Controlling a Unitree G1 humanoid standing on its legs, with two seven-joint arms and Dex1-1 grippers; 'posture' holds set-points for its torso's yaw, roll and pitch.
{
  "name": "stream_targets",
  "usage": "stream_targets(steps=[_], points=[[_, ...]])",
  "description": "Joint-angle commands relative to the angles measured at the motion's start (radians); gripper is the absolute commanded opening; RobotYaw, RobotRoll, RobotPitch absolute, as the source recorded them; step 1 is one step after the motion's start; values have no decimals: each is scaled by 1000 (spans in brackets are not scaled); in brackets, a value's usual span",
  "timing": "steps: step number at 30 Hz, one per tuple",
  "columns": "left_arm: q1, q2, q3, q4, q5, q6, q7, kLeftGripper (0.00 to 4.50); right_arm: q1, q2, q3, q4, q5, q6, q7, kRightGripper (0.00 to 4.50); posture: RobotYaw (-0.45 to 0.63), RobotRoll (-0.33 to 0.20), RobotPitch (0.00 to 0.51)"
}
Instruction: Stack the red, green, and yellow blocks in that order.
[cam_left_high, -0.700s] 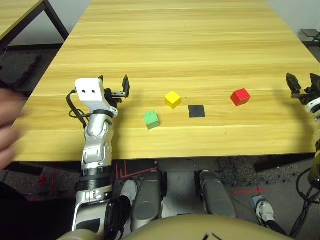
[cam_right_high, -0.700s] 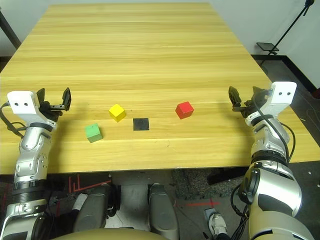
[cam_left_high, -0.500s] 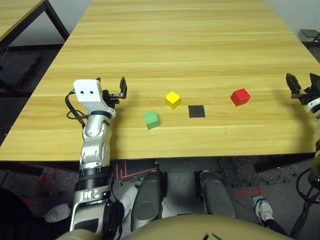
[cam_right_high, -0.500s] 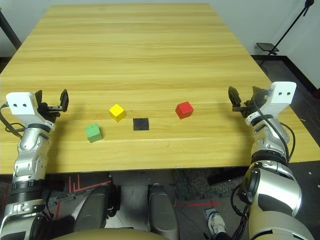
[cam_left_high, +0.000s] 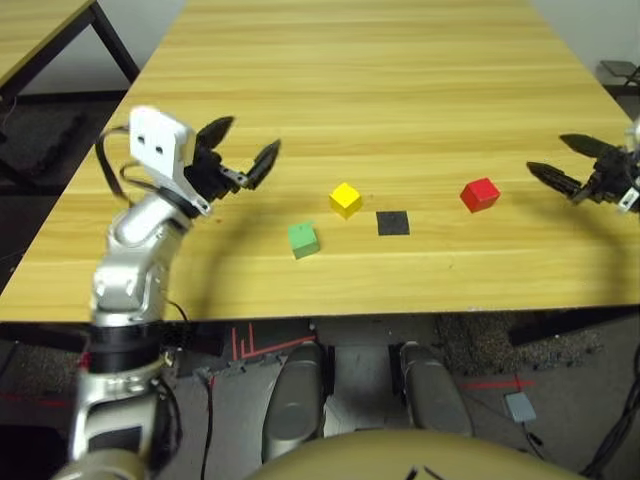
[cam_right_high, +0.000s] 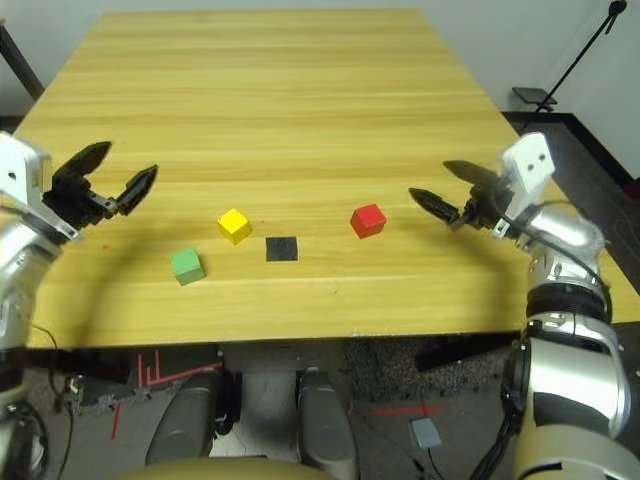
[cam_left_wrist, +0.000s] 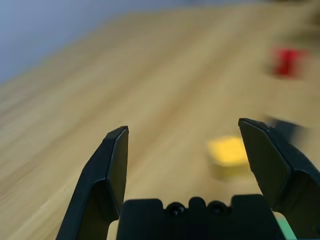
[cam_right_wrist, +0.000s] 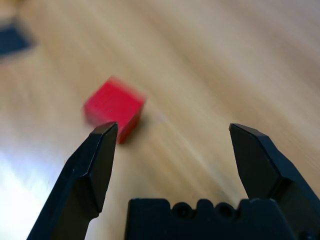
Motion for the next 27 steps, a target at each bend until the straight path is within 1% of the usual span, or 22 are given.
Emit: stream_targets(steps=[1, 3, 5, 12, 17, 27], points=[[-29, 39, -76, -36, -27, 106, -81, 4485, -96, -15, 115, 86, -144, -92, 28, 4500, 198, -144, 98], [-51, 55, -111, -58, -25, 154, -101, 4485, -159, 0, 168, 134, -209, -124, 9, 4500, 216, -146, 95], [-60, 76, -140, -86, -25, 212, -112, 4485, -202, 23, 200, 173, -251, -138, -13, 4500, 241, -149, 94], [-58, 110, -177, -156, -13, 309, -109, 4485, -272, 109, 254, 238, -326, -178, -16, 4500, 308, -151, 92], [-26, 117, -153, -202, -16, 350, -76, 4485, -309, 158, 269, 256, -357, -190, -6, 4500, 351, -154, 94], [57, 122, -74, -292, -48, 423, -3, 4485, -338, 214, 300, 279, -419, -195, -6, 4500, 441, -157, 110]])
